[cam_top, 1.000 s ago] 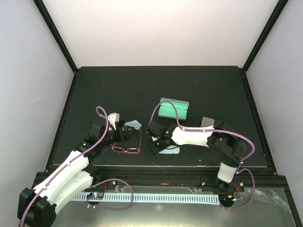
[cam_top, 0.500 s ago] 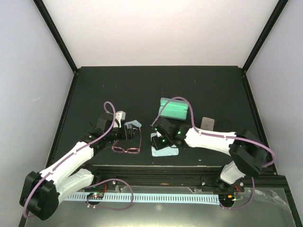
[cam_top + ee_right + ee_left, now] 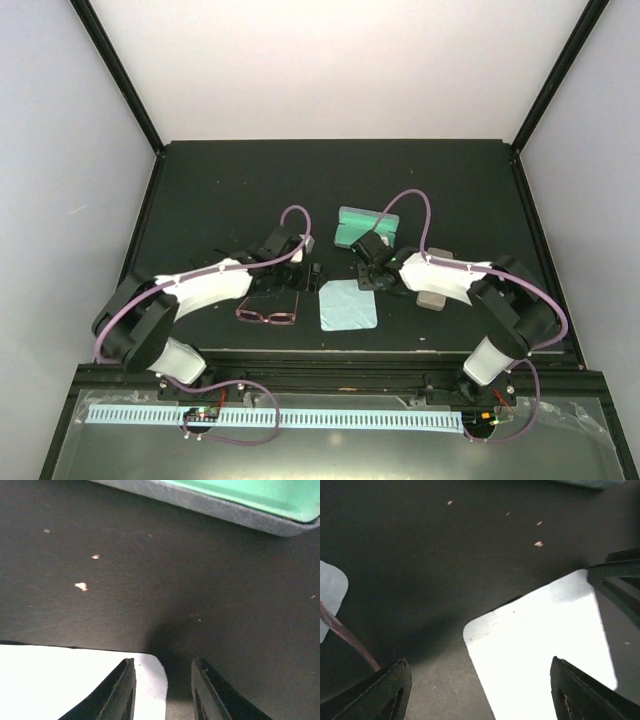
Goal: Organize the sunglasses
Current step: Fold the glasses cleaning cloth at the center of the board.
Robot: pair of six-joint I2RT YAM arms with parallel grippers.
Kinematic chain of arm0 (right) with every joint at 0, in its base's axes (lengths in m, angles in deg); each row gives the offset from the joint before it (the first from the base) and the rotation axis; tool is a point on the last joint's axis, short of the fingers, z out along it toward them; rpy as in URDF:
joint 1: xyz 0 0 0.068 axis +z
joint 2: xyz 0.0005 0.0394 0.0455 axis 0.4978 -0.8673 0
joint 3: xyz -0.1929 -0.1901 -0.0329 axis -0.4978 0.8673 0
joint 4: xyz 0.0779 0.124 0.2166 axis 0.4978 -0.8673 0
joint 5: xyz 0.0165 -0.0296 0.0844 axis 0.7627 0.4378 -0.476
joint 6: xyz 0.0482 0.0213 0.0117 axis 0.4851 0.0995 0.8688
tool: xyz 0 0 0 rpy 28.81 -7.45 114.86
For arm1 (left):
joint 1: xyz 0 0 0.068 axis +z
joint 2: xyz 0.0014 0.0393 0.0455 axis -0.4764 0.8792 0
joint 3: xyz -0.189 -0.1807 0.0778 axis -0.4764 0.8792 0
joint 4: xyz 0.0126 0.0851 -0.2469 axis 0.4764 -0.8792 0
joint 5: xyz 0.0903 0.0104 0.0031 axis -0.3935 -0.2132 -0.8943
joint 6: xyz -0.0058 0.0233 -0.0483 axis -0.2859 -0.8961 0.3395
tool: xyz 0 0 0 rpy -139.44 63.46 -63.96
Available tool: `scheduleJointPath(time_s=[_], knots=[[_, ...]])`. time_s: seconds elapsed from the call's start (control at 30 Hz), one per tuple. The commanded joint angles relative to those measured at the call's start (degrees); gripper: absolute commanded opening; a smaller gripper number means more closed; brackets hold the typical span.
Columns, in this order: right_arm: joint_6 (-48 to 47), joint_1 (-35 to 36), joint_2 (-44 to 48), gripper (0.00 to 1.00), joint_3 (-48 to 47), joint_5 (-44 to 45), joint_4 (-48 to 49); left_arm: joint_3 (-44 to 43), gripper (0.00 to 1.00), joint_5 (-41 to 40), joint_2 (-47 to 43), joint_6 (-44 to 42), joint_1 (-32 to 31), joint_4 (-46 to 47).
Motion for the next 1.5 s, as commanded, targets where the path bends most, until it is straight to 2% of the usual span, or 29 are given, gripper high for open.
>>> scheduleJointPath(time_s=[0.0,0.17,0.47,0.7,0.9,1.03,1.13,1.33,1.47], knots=[[-0.8,-0.1,-2.4,0.33,-0.9,4.5,-0.5,-3.4,0.75,-3.2,5.3,-0.2,-1.4,-1.6],[-1.7,-0.2,-3.9,0.28,0.3,0.8,1.9,-3.1,0.72,-3.1,7.3,0.1,-2.3,-1.2],[-1.9,-0.1,-4.1,0.18,1.3,-3.2,2.9,-3.9,0.59,-1.6,11.2,0.6,-2.9,-0.7],[-1.1,-0.1,-3.1,0.20,2.8,-3.3,2.5,-5.1,0.51,-2.3,13.4,0.5,-3.6,-2.4],[-1.1,0.0,-2.6,0.22,3.3,-2.5,1.5,-5.4,0.36,-1.9,15.6,0.6,-4.0,-2.2],[-1.3,0.0,-2.4,0.22,3.5,-1.9,1.1,-5.7,0.30,-2.1,16.4,0.5,-4.1,-2.3],[-1.9,-0.1,-2.5,0.19,3.5,-3.2,1.4,-6.0,0.27,-2.2,16.6,0.4,-4.1,-2.6],[-2.1,0.1,-2.0,0.03,3.8,-4.1,1.8,-6.3,0.15,-2.8,16.6,0.0,-4.5,-3.3],[-2.0,0.1,-1.7,0.01,3.7,-4.3,2.2,-6.7,0.04,-2.6,17.1,-0.2,-4.8,-3.0]])
